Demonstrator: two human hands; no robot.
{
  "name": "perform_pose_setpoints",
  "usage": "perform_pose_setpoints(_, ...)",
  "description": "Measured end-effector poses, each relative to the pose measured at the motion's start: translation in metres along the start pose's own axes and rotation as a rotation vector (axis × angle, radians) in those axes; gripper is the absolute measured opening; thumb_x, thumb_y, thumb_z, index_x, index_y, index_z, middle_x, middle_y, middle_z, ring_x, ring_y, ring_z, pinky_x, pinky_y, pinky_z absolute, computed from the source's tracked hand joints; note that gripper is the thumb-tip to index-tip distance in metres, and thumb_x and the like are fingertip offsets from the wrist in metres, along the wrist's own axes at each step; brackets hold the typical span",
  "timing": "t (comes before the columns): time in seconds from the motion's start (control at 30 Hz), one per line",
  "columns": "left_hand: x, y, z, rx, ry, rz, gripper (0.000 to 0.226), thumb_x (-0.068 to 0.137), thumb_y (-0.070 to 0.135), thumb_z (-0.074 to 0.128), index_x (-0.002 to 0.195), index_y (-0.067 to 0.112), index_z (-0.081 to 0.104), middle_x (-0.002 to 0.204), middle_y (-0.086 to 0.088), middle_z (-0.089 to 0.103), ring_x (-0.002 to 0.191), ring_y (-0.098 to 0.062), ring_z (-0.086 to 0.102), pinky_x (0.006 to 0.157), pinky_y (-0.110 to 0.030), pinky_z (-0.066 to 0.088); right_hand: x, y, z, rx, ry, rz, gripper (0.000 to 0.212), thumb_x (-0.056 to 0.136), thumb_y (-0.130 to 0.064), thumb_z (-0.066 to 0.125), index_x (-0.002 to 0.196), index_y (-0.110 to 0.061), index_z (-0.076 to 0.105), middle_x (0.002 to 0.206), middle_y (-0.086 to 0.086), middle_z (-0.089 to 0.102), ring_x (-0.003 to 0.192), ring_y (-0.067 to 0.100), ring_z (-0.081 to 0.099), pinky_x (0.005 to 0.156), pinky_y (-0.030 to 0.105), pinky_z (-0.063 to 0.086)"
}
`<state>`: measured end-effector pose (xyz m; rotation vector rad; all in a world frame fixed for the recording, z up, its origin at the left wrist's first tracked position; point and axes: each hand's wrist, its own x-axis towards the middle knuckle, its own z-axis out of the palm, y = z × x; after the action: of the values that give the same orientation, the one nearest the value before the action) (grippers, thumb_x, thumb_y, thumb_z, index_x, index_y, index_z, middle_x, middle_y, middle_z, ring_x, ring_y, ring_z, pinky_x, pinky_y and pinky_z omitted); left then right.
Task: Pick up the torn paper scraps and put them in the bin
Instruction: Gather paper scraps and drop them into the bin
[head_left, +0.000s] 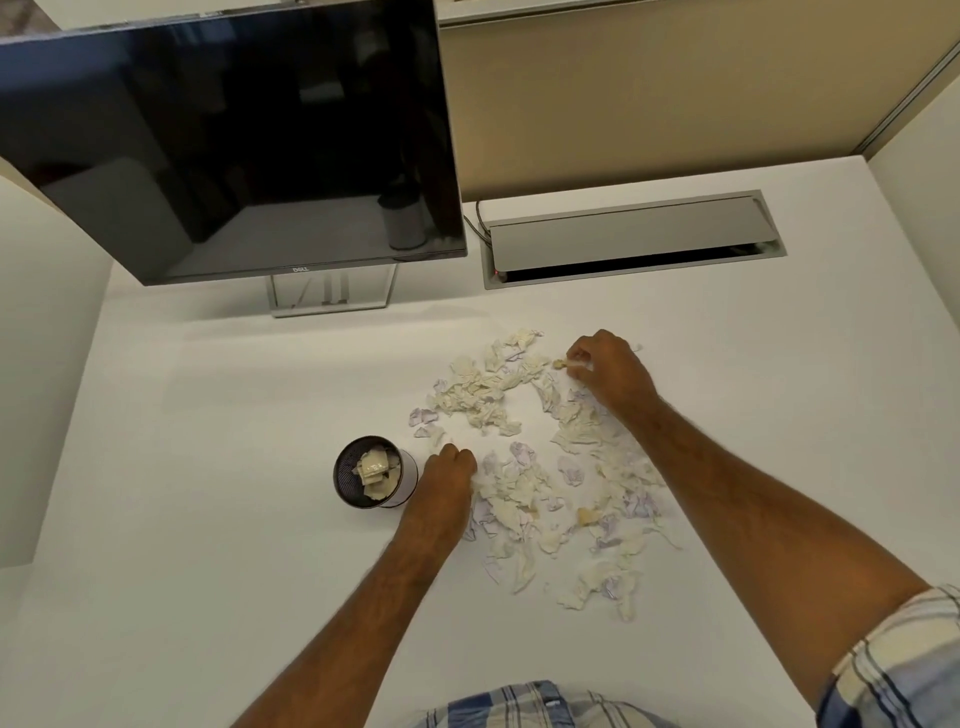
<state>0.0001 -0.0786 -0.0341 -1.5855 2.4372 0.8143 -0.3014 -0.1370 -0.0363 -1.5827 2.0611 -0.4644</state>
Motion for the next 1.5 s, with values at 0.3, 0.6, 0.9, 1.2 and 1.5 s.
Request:
perform_pose_setpoints(0.3,-0.005,0.001,-0.007,0.0,-0.011,0.002,0.031,0.083,-0.009,0.057,0.11,0.006,0.056,0.1,-0.012,0.06,0.092,-0.03,0.057,0.065,-0.033,0.034,-0.01,-0.005,0.003,-0.076,0.015,0.017,0.006,0.094,-0.019,0.064,0.095,-0.016,0.069,0.098,0.001,0.064,0.091,0.02,0.062,0.076,0.039,0.056)
perform_pose_setpoints(0.6,-0.016,0.012,-0.029,-0.024,0.114,-0.002,0.016,0.102,0.013,0.039,0.109,0.021,0.051,0.094,0.003,0.054,0.072,-0.005,0.047,0.056,-0.011,0.036,-0.035,-0.008,0.015,-0.052,-0.045,-0.031,0.014,0.09,-0.013,0.066,0.105,-0.014,0.066,0.108,0.005,0.059,0.095,0.022,0.059,0.081,0.04,0.056)
perform_pose_setpoints(0.9,-0.047,0.022,-0.069,-0.384,0.266,-0.139,0.017,0.097,0.006,0.053,0.095,0.021,0.047,0.084,0.005,0.058,0.072,-0.01,0.055,0.059,-0.027,0.046,-0.049,-0.015,0.016,-0.171,-0.062,-0.034,0.016,0.098,-0.012,0.049,0.088,-0.01,0.06,0.088,0.007,0.058,0.081,0.025,0.059,0.07,0.042,0.053)
perform_pose_setpoints(1.2,-0.075,-0.016,-0.108,-0.59,0.423,-0.279,0.012,0.098,0.016,0.059,0.099,0.022,0.049,0.094,0.006,0.065,0.086,-0.01,0.065,0.062,-0.027,0.051,-0.075,-0.037,-0.003,0.262,0.029,0.067,0.009,0.099,-0.016,0.059,0.092,-0.014,0.065,0.086,-0.001,0.068,0.077,0.015,0.065,0.067,0.031,0.052)
perform_pose_setpoints(1.5,-0.087,-0.061,-0.106,-0.494,0.4,-0.323,0.02,0.095,0.014,0.059,0.093,0.03,0.046,0.098,0.008,0.064,0.088,-0.009,0.066,0.059,-0.029,0.048,-0.105,-0.129,0.008,0.668,-0.066,0.007,0.007,0.098,-0.018,0.066,0.094,-0.012,0.067,0.083,0.001,0.072,0.058,0.006,0.061,0.056,0.022,0.054)
